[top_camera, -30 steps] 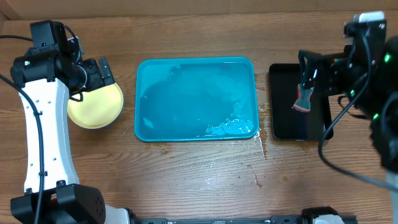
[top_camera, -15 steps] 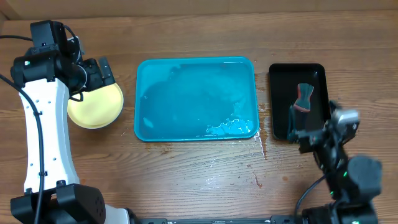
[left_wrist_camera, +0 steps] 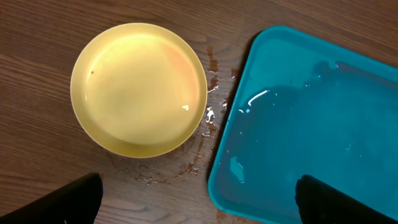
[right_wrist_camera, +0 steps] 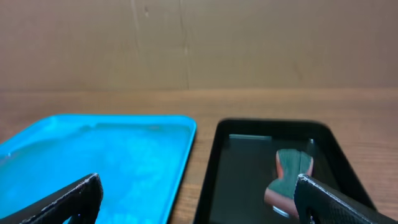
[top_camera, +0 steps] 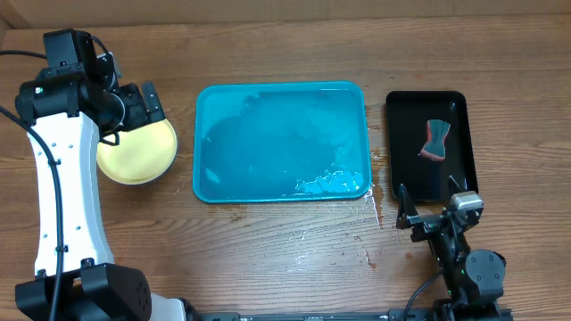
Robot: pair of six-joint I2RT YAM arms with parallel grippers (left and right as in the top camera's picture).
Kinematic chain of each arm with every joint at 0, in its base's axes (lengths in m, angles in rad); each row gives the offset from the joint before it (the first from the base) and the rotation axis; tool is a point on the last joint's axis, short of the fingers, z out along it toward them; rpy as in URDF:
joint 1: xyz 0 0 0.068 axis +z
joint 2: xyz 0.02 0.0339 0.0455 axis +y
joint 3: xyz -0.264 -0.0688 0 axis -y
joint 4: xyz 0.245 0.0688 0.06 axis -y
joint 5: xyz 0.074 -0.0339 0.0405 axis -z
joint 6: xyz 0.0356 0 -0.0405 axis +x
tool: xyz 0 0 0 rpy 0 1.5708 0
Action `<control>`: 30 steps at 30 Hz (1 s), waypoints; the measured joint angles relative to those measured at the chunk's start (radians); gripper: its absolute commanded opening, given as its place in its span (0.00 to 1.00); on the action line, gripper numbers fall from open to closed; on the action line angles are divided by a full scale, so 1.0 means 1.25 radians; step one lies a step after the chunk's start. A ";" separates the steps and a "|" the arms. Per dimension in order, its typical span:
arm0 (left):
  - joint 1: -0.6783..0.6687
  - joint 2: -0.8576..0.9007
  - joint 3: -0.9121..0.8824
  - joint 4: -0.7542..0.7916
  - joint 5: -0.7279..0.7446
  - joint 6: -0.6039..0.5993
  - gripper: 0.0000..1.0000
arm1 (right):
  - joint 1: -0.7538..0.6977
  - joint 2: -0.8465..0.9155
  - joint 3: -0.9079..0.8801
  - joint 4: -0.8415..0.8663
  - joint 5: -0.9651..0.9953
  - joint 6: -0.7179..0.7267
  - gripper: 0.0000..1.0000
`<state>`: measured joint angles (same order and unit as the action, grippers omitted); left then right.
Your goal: Clean dirty plates on tray and stack at the side
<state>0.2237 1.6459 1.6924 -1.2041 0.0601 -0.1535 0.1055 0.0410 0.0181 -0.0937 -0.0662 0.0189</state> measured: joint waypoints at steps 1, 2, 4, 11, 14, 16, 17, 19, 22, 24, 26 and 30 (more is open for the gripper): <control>0.000 0.000 0.000 0.000 0.000 0.000 1.00 | 0.000 -0.006 0.000 0.003 0.003 0.000 1.00; 0.000 0.000 0.000 0.000 0.000 0.000 1.00 | 0.000 -0.012 0.000 0.002 0.006 0.000 1.00; 0.000 0.000 0.000 0.000 0.000 0.000 1.00 | 0.000 -0.019 0.000 0.003 0.013 0.000 1.00; 0.000 0.000 0.000 0.000 0.000 0.000 1.00 | 0.000 -0.021 0.000 0.003 0.019 0.000 1.00; 0.000 0.000 0.000 0.000 0.000 0.000 1.00 | 0.000 -0.021 0.000 0.003 0.020 0.000 1.00; 0.000 0.000 0.000 0.000 0.000 0.000 1.00 | 0.000 -0.021 0.000 0.003 0.021 0.000 1.00; 0.000 0.000 0.000 0.000 0.000 0.000 1.00 | 0.000 -0.021 0.000 0.003 0.021 0.000 1.00; 0.000 0.000 0.000 0.000 0.000 0.000 1.00 | 0.000 -0.021 0.000 0.003 0.021 0.000 1.00; 0.000 0.000 0.000 0.000 0.000 0.000 1.00 | 0.000 -0.021 0.000 0.003 0.023 0.000 1.00; 0.000 0.000 0.000 0.000 0.000 0.000 0.99 | 0.000 -0.021 0.000 0.003 0.023 0.000 1.00; 0.000 0.000 0.000 0.000 0.000 0.000 1.00 | 0.000 -0.021 0.000 0.003 0.023 0.000 1.00; 0.000 0.000 0.000 0.000 0.000 0.000 1.00 | 0.000 -0.021 0.000 0.003 0.023 0.000 1.00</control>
<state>0.2237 1.6459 1.6924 -1.2041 0.0601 -0.1535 0.1055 0.0147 0.0181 -0.0895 -0.0368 0.0193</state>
